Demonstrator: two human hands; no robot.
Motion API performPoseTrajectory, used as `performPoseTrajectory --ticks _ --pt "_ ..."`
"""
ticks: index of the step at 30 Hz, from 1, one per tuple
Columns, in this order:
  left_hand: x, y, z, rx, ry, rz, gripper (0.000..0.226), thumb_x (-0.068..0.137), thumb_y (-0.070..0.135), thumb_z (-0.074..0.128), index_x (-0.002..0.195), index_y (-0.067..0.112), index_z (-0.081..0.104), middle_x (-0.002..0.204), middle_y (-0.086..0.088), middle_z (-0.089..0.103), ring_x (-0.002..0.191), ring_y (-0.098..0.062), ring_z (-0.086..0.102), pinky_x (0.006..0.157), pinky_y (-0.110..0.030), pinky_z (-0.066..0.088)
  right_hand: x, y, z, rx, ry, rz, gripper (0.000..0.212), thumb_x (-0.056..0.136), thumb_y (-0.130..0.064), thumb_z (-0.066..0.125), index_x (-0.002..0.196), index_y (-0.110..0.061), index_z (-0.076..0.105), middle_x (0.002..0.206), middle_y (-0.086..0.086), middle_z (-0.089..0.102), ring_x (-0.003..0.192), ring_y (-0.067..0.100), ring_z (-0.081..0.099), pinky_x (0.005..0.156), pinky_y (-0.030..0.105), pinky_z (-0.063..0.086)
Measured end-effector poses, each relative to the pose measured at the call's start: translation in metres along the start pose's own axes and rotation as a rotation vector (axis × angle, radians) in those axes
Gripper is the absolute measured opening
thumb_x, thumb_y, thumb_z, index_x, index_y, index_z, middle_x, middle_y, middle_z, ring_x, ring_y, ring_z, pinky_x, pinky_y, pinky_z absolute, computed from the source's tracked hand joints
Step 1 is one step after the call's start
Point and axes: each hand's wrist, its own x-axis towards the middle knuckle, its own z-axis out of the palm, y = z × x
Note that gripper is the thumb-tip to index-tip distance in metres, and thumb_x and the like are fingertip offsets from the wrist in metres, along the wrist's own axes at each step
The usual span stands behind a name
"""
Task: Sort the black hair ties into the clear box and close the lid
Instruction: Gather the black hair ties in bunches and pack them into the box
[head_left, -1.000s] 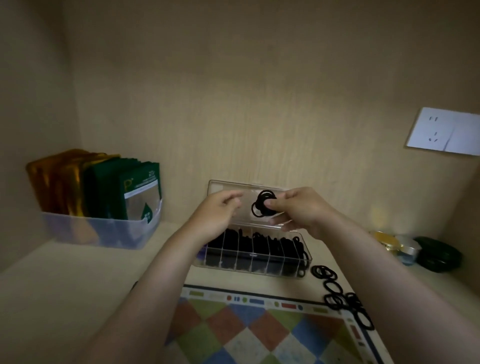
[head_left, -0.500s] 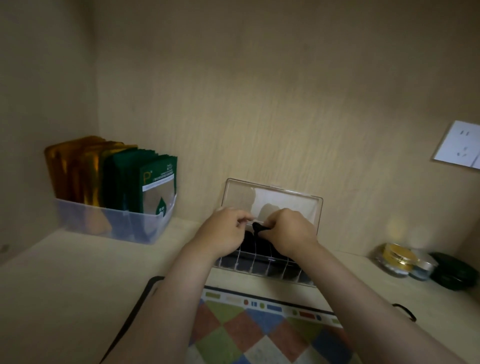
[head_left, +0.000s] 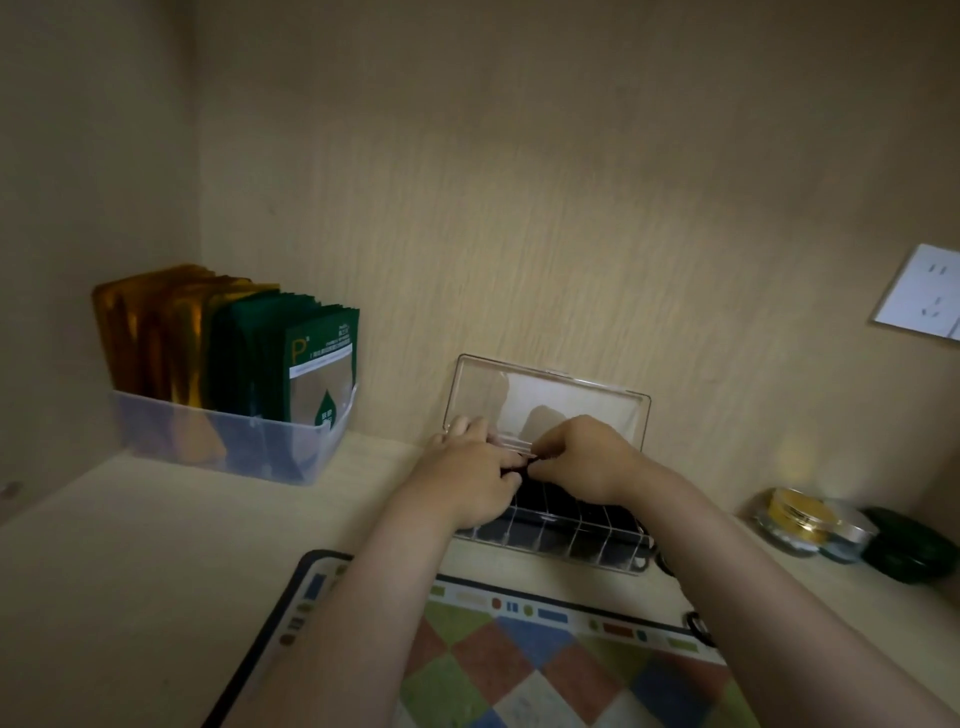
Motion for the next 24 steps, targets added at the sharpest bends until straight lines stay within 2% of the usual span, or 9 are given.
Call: performPoseTrajectory --ticks 4,7,11,14,16,18,20,22,24 --pt "0.000 -0.001 -0.001 -0.108 0.014 -0.014 0.038 0.097 0.040 0.050 0.135 0.045 0.054 0.136 0.006 0.043 0.135 -0.016 0.027 0.111 -0.034 0.026 -0.022 0.006 0.010 -0.064 0.090 -0.134 0.038 0.093 -0.013 0.049 0.121 -0.026 0.071 0.115 -0.002 0.072 0.103 0.018 0.065 0.093 0.034 0.052" --pt "0.001 -0.008 -0.006 -0.296 0.014 -0.058 0.046 0.091 0.024 0.056 0.133 0.043 0.057 0.135 0.004 0.046 0.132 -0.015 0.036 0.105 -0.026 0.030 -0.027 0.007 0.020 -0.267 0.101 -0.249 0.039 0.093 -0.023 0.044 0.122 -0.026 0.069 0.132 -0.008 0.063 0.121 0.019 0.051 0.105 0.037 0.035" --pt "-0.001 -0.010 -0.012 -0.378 0.014 -0.066 0.047 0.088 0.009 0.052 0.126 0.034 0.063 0.133 0.003 0.050 0.120 -0.009 0.044 0.095 -0.019 0.029 -0.025 0.001 0.028 -0.407 0.031 -0.222 0.045 0.087 -0.039 0.027 0.089 -0.025 0.070 0.110 -0.005 0.067 0.110 0.018 0.046 0.098 0.037 0.030" --pt "-0.004 -0.005 -0.014 -0.326 -0.009 -0.050 0.042 0.089 0.013 0.050 0.118 0.038 0.065 0.143 0.002 0.045 0.141 -0.017 0.027 0.105 -0.028 0.026 -0.020 -0.005 0.031 -0.474 0.011 -0.191 0.047 0.088 -0.042 0.024 0.084 -0.022 0.066 0.100 0.001 0.066 0.105 0.017 0.043 0.097 0.038 0.029" --pt "-0.007 0.000 -0.014 -0.260 -0.043 -0.060 0.038 0.091 0.021 0.050 0.121 0.041 0.062 0.149 0.002 0.038 0.146 -0.020 0.018 0.112 -0.038 0.023 -0.019 -0.006 0.026 -0.444 -0.010 -0.182 0.035 0.092 -0.037 0.032 0.084 -0.026 0.064 0.098 0.002 0.066 0.106 0.017 0.043 0.099 0.040 0.029" --pt "-0.008 0.003 -0.014 -0.183 -0.050 -0.049 0.036 0.092 0.029 0.050 0.124 0.042 0.059 0.140 0.004 0.040 0.140 -0.019 0.024 0.110 -0.037 0.024 -0.020 -0.005 0.019 -0.335 -0.010 -0.182 0.027 0.092 -0.027 0.040 0.077 -0.031 0.062 0.085 0.000 0.064 0.098 0.019 0.048 0.099 0.041 0.034" --pt "-0.007 0.003 -0.012 -0.140 -0.042 -0.033 0.035 0.092 0.033 0.051 0.125 0.042 0.056 0.132 0.006 0.042 0.134 -0.017 0.028 0.107 -0.035 0.027 -0.021 0.000 0.014 -0.120 0.029 -0.155 0.032 0.090 -0.016 0.046 0.084 -0.030 0.074 0.075 -0.001 0.065 0.080 0.018 0.056 0.086 0.034 0.044" --pt "-0.006 0.002 -0.011 -0.133 -0.036 -0.030 0.034 0.092 0.032 0.051 0.124 0.041 0.057 0.129 0.006 0.043 0.132 -0.017 0.030 0.107 -0.035 0.028 -0.022 0.002 0.013 -0.008 0.095 -0.138 0.036 0.091 -0.012 0.048 0.107 -0.025 0.077 0.082 -0.003 0.072 0.073 0.011 0.059 0.075 0.026 0.046" --pt "-0.006 0.001 -0.010 -0.140 -0.017 -0.028 0.033 0.092 0.030 0.051 0.122 0.041 0.058 0.127 0.007 0.044 0.131 -0.016 0.030 0.108 -0.035 0.029 -0.022 0.003 0.016 -0.056 0.125 -0.157 0.038 0.091 -0.014 0.047 0.115 -0.026 0.075 0.100 -0.003 0.075 0.086 0.012 0.062 0.081 0.026 0.047"
